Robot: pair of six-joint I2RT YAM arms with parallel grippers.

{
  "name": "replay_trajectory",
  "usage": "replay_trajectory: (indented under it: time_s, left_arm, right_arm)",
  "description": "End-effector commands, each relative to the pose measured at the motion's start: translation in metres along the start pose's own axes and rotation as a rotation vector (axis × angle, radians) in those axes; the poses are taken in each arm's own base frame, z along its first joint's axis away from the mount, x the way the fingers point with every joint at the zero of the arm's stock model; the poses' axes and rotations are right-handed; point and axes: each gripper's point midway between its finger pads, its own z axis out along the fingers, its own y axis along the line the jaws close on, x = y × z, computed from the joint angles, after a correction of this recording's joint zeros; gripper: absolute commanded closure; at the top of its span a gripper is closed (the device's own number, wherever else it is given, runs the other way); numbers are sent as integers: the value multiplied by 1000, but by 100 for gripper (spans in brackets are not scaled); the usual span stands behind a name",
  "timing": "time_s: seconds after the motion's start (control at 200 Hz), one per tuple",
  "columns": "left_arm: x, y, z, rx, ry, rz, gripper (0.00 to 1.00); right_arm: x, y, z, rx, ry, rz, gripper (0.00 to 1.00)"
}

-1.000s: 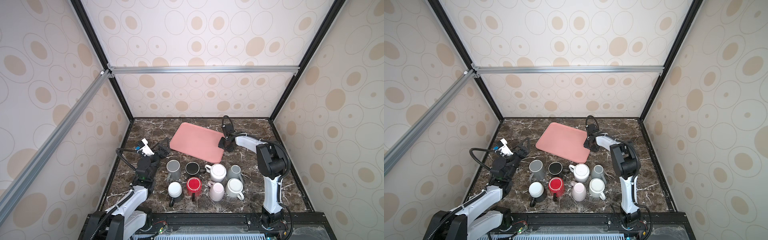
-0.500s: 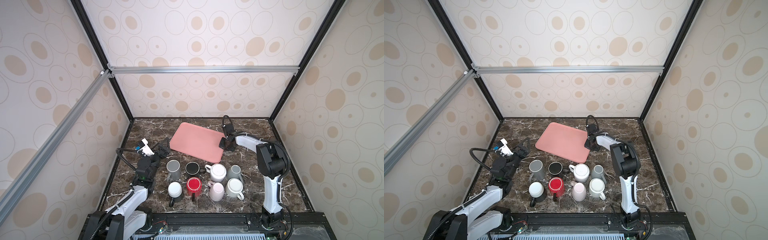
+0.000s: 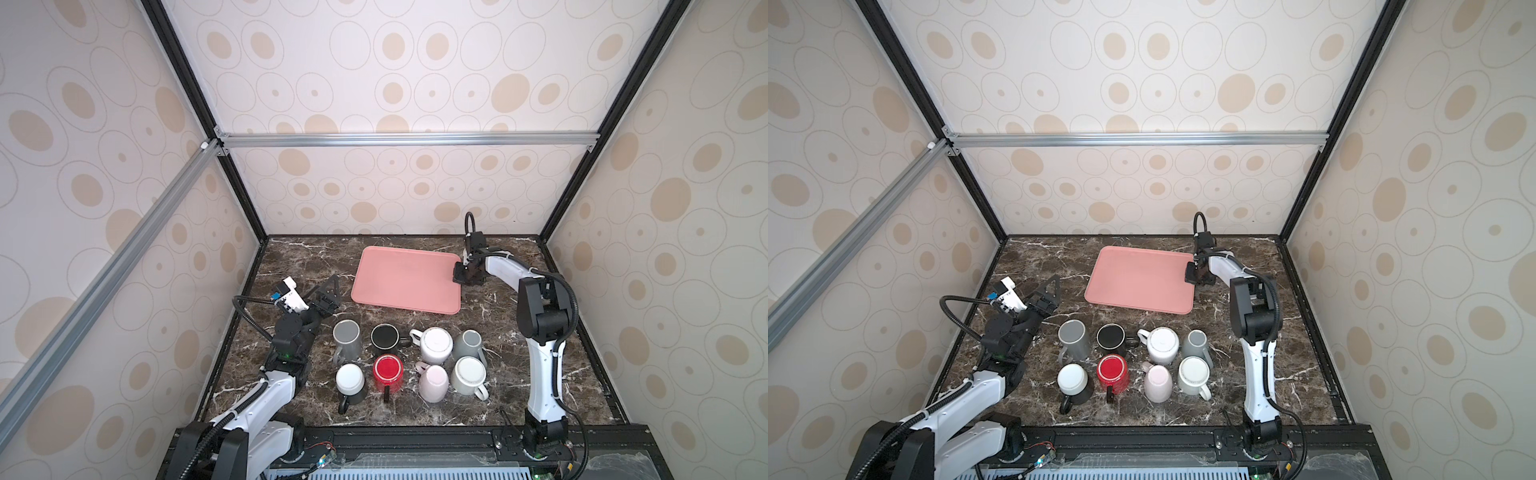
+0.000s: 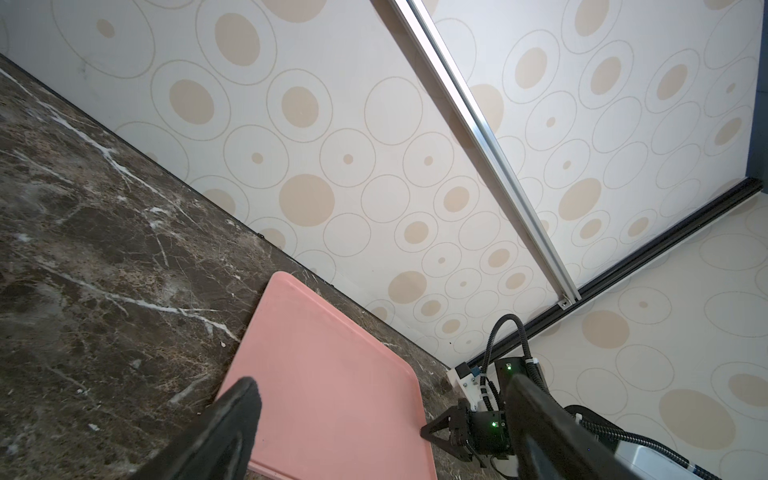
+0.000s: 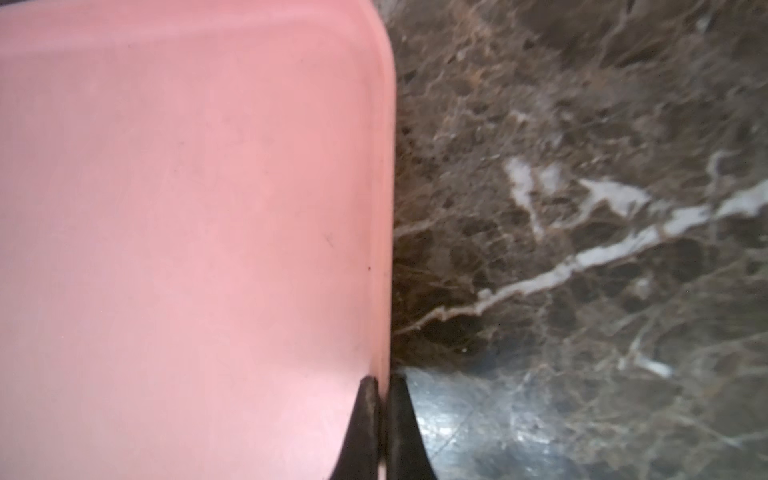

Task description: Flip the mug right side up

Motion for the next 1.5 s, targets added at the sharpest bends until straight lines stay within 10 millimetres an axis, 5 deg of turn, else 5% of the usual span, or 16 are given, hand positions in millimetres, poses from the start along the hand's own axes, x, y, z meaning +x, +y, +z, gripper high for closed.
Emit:
replay_trajectory:
  time_s: [0.0,0.6,0.725,0.78,0.93,1.17,1.34,1.495]
  left_arm:
    - [-12,-20,4,48,-22,12,8]
    - [-7,-22,6,46,-5,25,8]
    - [-8,-22,7,44,-3,25,8]
    - [-8,-23,7,44,-2,27,7]
    - [-9,-26,7,47,-1,31,6]
    - [-16,-37,4,71,-18,32,5]
    - [-19,-41,4,83,-25,31,1]
    - [-13,-40,7,82,1,-12,1]
  right_arm:
    - [6,6,-8,-58,53,-130,100]
    - [24,-4,-2,-55,110,-95,100]
    - [23,-5,-4,-39,108,-80,60]
    - [21,-5,-9,-36,94,-76,50]
    - [4,-2,-43,-26,-23,-51,41]
    - [2,12,-134,10,-299,-57,40]
    - [30,34,-185,-22,-482,-47,40]
    - [83,41,-195,-158,-424,-72,40]
